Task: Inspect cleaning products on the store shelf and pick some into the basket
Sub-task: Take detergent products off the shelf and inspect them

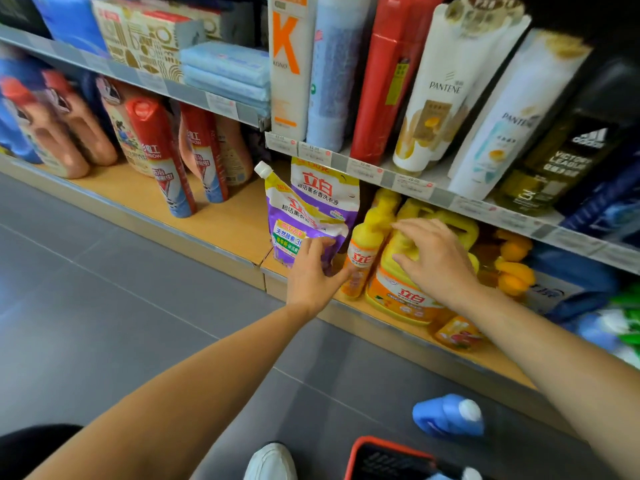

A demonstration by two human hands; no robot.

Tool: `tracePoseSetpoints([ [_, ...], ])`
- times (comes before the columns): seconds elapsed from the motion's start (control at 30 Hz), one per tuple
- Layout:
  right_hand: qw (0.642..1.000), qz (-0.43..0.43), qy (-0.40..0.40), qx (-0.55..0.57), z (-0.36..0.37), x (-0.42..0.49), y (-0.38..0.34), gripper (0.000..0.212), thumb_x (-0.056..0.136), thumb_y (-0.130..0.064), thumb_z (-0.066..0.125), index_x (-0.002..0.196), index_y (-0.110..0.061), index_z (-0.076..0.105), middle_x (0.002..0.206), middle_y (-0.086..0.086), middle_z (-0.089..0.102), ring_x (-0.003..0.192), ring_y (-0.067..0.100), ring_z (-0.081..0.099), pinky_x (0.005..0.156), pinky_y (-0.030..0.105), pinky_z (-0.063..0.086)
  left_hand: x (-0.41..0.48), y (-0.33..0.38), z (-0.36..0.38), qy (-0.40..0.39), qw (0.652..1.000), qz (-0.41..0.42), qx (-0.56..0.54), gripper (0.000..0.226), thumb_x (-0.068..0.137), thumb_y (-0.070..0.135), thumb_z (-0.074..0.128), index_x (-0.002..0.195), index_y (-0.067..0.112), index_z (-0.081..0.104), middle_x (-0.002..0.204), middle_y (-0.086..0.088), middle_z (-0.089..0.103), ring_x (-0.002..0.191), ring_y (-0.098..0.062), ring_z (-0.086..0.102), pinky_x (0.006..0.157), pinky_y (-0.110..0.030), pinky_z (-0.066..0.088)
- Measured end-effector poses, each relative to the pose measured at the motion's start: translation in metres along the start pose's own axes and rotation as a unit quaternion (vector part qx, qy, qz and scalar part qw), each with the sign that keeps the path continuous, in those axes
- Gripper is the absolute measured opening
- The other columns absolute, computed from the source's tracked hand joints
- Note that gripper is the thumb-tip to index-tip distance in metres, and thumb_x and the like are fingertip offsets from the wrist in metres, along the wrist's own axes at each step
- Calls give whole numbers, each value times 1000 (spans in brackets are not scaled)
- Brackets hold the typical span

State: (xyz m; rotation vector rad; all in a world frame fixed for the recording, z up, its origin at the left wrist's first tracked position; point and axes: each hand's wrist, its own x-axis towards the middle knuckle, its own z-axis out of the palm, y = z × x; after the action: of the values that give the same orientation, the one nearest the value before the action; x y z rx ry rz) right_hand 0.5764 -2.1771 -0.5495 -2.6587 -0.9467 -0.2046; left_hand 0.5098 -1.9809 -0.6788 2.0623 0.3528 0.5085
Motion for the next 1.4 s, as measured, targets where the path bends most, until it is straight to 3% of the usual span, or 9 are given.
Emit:
tracePoseSetpoints([
  [0.17, 992, 99, -33, -66, 4, -18, 38, 58, 90, -42, 68, 143, -29, 48, 136, 3, 56, 125, 30, 50, 96, 44, 43, -2, 19, 23, -66, 997, -13, -33, 78, 79, 54, 80, 143, 30, 43, 139, 6, 51, 126, -11, 51, 102, -39, 53],
  [0.27, 992, 100, -49, -52, 8, -20, 49, 54, 93, -47, 61, 143, -29, 50, 130, 5, 58, 124, 31, 49, 92, 45, 44, 0, 23, 31, -79, 995, -49, -42, 72, 76, 54, 80, 136, 32, 46, 133, 8, 59, 121, -13, 58, 101, -43, 55],
  [0.4, 993, 101, -38, -56, 13, -20, 51, 52, 94, -49, 60, 141, -29, 50, 128, 5, 58, 123, 30, 48, 92, 45, 44, 8, 19, 26, -80, 992, -64, -71, 49, 84, 36, 80, 124, 34, 52, 116, 16, 64, 108, -5, 62, 95, -39, 58],
  [0.6, 991, 124, -20, -46, 17, -21, 47, 51, 93, -48, 61, 140, -30, 50, 126, 5, 58, 123, 30, 47, 93, 46, 43, 3, 12, 12, -104, 986, -60, -113, 49, 91, 27, 74, 134, 30, 52, 126, 10, 64, 121, -13, 61, 93, -26, 55],
  [0.9, 991, 105, -50, -66, 16, -21, 49, 60, 93, -43, 63, 147, -30, 38, 133, 3, 50, 127, 27, 38, 95, 45, 35, -8, 36, -4, -142, 988, -20, -55, 52, 86, 19, 79, 132, 19, 54, 129, -1, 57, 123, -19, 55, 101, -42, 54],
  [1.07, 988, 82, -117, 59, -10, -22, 51, 84, 89, -30, 72, 157, -24, 22, 157, 4, 34, 146, 25, 24, 115, 42, 22, -12, 84, -32, -186, 980, -11, -69, 50, 87, 18, 78, 131, 15, 54, 124, 2, 65, 116, -14, 62, 99, -39, 55],
  [1.2, 987, 51, -60, 141, -32, -54, 32, 83, 81, -34, 80, 152, -26, 37, 153, 1, 42, 142, 22, 30, 115, 40, 26, -27, 126, -51, -217, 971, -12, -99, 51, 87, 23, 77, 131, 14, 54, 120, -3, 69, 110, -20, 67, 92, -42, 59],
  [1.3, 946, 79, -97, 300, -39, -100, 8, 86, 77, -32, 85, 149, -21, 41, 148, 0, 46, 136, 16, 43, 111, 35, 39, -47, 160, -56, -247, 955, -32, -163, 57, 83, 30, 77, 132, 16, 53, 121, -5, 71, 108, -23, 71, 88, -44, 61],
  [1.4, 891, 103, -144, 418, -40, -137, -9, 83, 74, -28, 88, 142, -31, 41, 135, -12, 55, 121, 8, 57, 92, 18, 50, -63, 183, -53, -256, 940, -57, -216, 60, 80, 35, 77, 132, 17, 52, 122, -6, 71, 108, -25, 72, 86, -48, 62],
])
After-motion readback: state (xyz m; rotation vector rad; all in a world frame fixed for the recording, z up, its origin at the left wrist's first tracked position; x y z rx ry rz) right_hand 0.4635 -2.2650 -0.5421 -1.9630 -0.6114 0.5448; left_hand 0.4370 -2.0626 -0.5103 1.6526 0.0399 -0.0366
